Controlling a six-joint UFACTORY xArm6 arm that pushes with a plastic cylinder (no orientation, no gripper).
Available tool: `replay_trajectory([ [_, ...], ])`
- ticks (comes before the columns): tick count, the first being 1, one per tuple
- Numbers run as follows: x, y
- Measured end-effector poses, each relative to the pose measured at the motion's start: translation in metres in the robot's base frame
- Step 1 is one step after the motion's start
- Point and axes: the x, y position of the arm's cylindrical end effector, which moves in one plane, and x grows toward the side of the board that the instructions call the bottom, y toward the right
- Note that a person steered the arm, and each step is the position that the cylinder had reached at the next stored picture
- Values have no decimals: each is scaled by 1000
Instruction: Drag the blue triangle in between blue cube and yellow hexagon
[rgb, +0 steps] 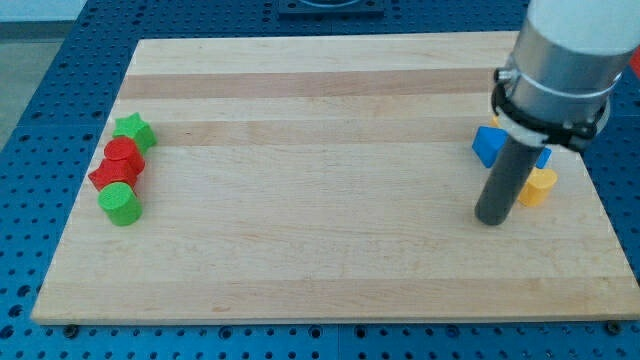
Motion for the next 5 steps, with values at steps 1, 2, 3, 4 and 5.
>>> replay_trajectory([
  [1,18,2],
  [2,-7,-36],
  [3,-74,-50],
  [4,-104,-40],
  [5,-105,-18],
])
